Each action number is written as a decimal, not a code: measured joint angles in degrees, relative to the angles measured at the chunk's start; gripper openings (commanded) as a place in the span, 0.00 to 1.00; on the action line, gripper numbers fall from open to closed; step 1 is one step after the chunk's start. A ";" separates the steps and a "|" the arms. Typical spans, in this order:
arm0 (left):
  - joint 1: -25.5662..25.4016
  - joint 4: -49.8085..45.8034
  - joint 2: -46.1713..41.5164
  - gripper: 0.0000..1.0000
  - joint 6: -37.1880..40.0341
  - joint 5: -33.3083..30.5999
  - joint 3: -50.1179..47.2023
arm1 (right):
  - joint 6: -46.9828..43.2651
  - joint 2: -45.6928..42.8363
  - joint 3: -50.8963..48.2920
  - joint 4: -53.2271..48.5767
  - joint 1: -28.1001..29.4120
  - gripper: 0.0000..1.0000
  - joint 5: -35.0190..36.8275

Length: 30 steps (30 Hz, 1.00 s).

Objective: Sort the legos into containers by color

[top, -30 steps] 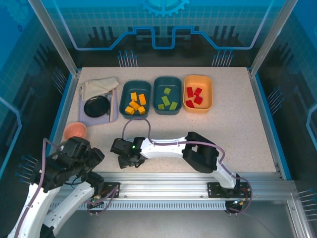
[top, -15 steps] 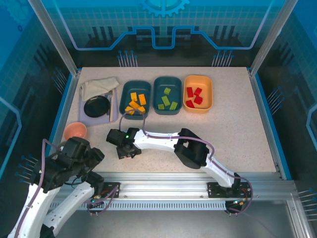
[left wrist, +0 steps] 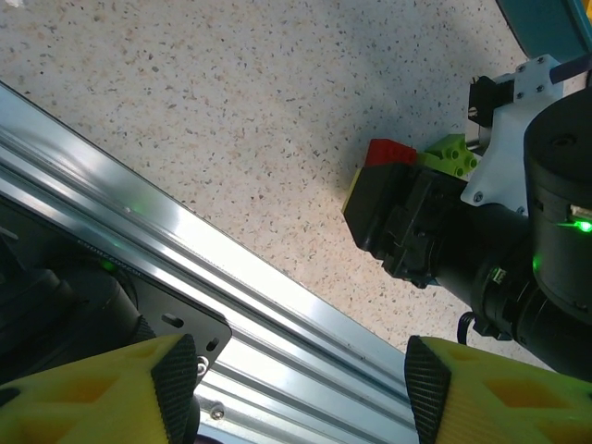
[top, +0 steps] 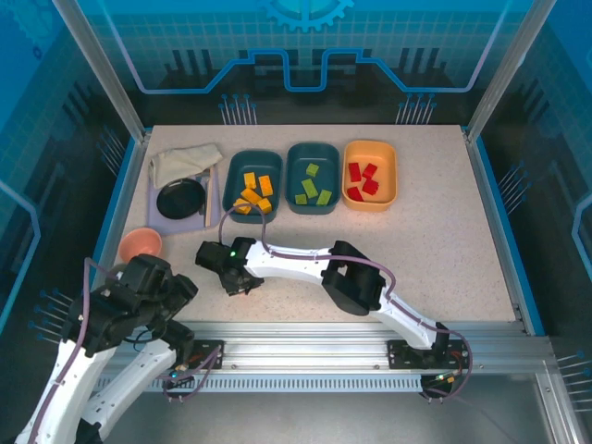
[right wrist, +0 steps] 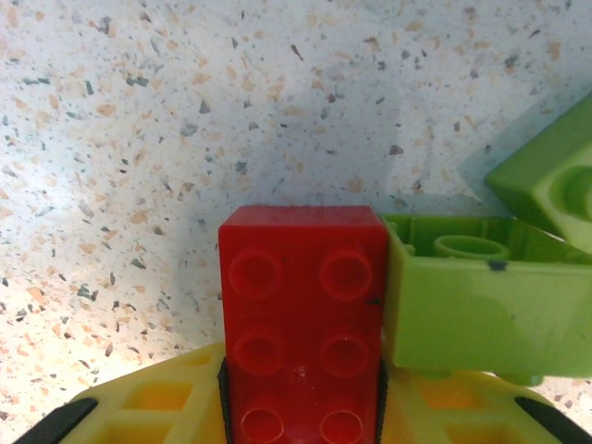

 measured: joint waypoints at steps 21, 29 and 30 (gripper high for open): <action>0.00 6.51 1.81 0.66 -4.83 1.25 -2.05 | -5.64 -25.24 -11.89 3.74 -5.92 0.25 -5.51; -0.02 32.28 20.15 0.66 -4.72 11.15 -2.64 | -11.54 -34.75 -18.29 4.50 -24.44 0.25 -6.71; -0.02 34.51 22.84 0.66 -4.70 11.96 -2.16 | -12.35 -34.95 -18.62 4.50 -27.04 0.25 -6.84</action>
